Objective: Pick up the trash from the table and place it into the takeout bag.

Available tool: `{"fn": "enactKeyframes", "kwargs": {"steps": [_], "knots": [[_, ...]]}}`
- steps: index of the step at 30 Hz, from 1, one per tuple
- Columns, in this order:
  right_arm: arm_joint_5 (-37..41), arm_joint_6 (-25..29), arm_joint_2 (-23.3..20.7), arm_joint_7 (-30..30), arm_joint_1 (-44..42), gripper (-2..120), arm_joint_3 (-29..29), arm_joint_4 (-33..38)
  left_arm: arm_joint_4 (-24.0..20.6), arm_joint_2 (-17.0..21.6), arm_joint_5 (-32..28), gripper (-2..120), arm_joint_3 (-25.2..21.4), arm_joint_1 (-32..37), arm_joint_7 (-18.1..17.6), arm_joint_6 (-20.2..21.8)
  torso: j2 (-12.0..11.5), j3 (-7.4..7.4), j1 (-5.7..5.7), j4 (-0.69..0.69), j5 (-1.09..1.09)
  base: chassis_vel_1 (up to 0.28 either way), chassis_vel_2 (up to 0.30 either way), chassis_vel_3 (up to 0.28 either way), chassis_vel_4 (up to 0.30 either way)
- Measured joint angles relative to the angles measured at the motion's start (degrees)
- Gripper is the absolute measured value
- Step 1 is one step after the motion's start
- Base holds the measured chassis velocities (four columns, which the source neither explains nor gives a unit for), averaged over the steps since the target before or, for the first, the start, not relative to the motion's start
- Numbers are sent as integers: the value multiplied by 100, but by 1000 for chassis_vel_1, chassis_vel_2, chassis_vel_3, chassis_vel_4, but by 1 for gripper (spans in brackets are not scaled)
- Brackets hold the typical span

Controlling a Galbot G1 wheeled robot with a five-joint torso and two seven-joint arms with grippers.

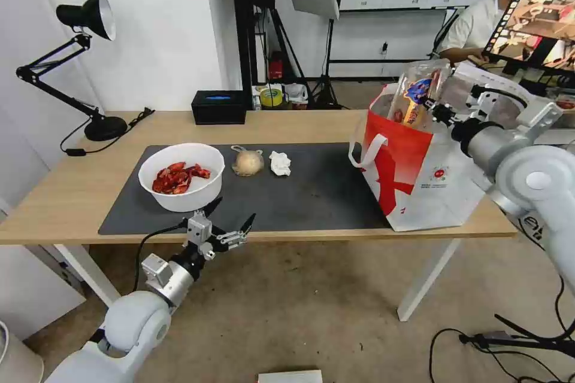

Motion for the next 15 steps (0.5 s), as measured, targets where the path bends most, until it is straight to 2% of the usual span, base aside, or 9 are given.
{"fn": "enactKeyframes", "kwargs": {"steps": [1,3,5,7,8,9,12,13,15], "knots": [[58,-31,-20,5,-23,29,42,13,-4,10,0,100,6,-5,-3,2,0,0,0,0,0,0,0,0,0],[69,-44,-30,6,-28,33,50,14,-5,23,-1,100,11,-12,-3,3,0,0,0,0,0,0,0,0,0],[89,-72,-51,16,-32,44,57,26,-22,78,-26,100,13,-39,-13,7,0,0,0,0,0,0,0,0,0],[93,-78,-56,17,-35,46,61,35,-30,89,-37,100,11,-43,-16,9,0,0,0,0,0,0,0,0,0],[103,-88,-65,18,-44,53,70,63,-46,105,-50,100,-2,-45,-19,12,0,0,0,0,0,0,0,0,0],[103,-88,-65,18,-44,53,70,63,-46,105,-50,100,-2,-45,-19,12,0,0,0,0,0,0,0,0,0],[121,-95,-88,-28,-61,67,99,119,-74,115,-59,100,-28,-28,-24,14,0,0,0,0,0,0,0,0,0],[121,-95,-88,-28,-61,67,99,119,-74,115,-59,100,-28,-28,-24,14,0,0,0,0,0,0,0,0,0],[119,-83,-117,-177,-59,78,125,145,-101,118,-70,100,-39,-23,-30,16,0,0,0,0,0,0,0,0,0]]}}
